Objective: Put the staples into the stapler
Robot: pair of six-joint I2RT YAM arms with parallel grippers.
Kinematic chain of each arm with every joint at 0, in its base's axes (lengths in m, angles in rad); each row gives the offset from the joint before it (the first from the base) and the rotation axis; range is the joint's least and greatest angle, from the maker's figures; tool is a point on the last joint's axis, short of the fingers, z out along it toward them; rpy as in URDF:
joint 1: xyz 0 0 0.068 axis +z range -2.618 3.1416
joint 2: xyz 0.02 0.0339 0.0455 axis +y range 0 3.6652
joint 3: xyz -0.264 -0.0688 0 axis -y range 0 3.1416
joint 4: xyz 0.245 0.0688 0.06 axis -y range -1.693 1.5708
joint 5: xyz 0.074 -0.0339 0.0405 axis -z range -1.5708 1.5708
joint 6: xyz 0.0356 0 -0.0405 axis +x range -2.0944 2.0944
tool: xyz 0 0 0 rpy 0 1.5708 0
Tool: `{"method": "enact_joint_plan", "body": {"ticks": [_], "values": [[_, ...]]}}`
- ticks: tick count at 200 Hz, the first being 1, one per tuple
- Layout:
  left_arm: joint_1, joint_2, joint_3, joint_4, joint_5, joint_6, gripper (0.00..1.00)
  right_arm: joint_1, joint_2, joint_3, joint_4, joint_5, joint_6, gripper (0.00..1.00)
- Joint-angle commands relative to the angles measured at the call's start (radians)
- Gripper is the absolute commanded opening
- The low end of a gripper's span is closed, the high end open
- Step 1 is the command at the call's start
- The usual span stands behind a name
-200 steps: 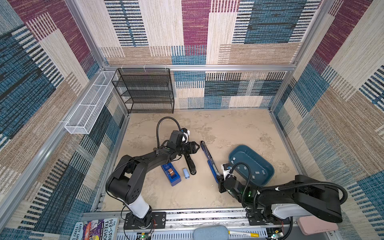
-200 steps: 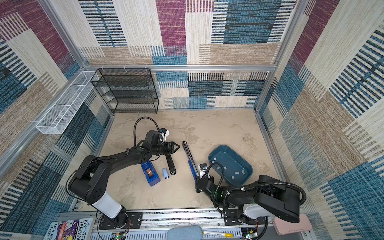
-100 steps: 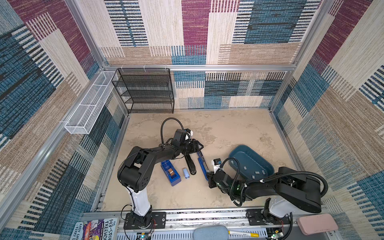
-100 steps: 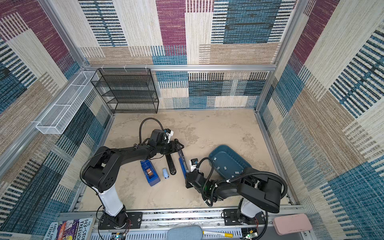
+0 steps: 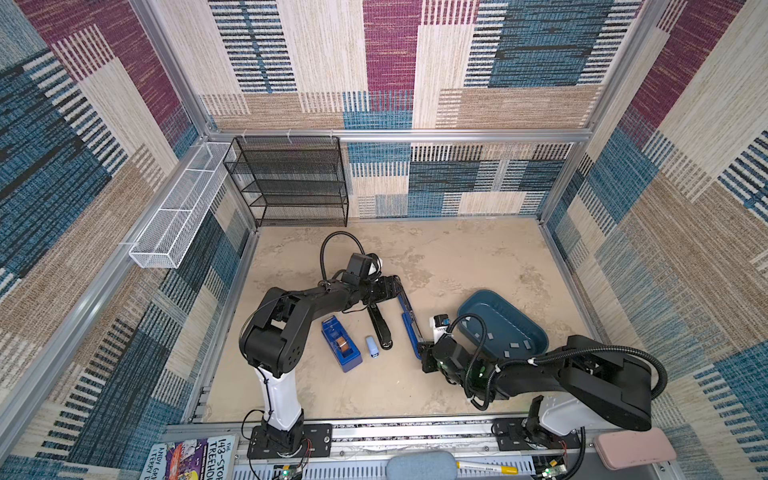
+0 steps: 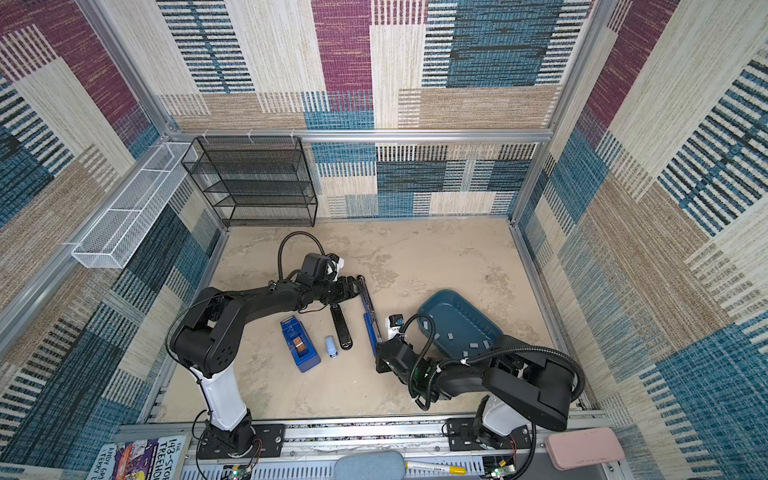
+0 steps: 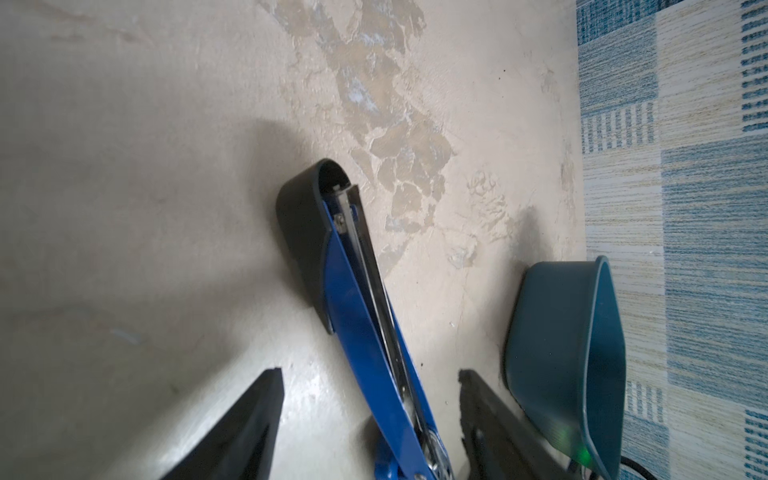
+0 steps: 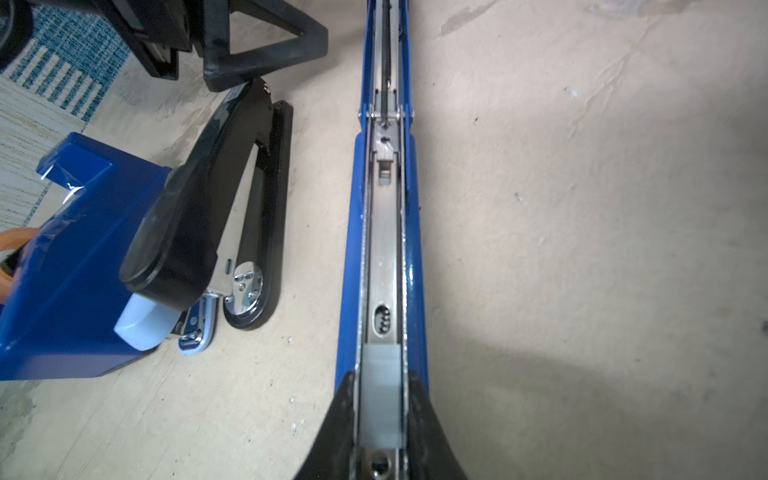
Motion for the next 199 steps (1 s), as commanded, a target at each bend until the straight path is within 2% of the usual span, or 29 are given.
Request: {"method": "enact_joint_plan", "body": {"ticks": [1,75,121,169,199], "values": [[0.003,0.034,0.047,-0.083,0.021,0.045,0.71,0.003,0.003,0.011,0.022,-0.033,-0.025,0.02],[0.019,0.187,0.219,-0.2,0.071,0.086,0.69,0.017,-0.018,-0.003,0.057,-0.036,-0.052,0.02],[0.067,0.254,0.26,-0.175,0.202,0.07,0.66,0.047,0.005,0.008,0.068,-0.026,-0.076,0.02],[0.066,0.174,0.19,-0.069,0.25,0.068,0.61,0.054,0.03,0.009,0.078,-0.004,-0.083,0.01],[0.062,0.094,0.124,-0.01,0.219,0.073,0.58,0.065,0.029,-0.054,0.209,-0.003,-0.157,0.02]]}}
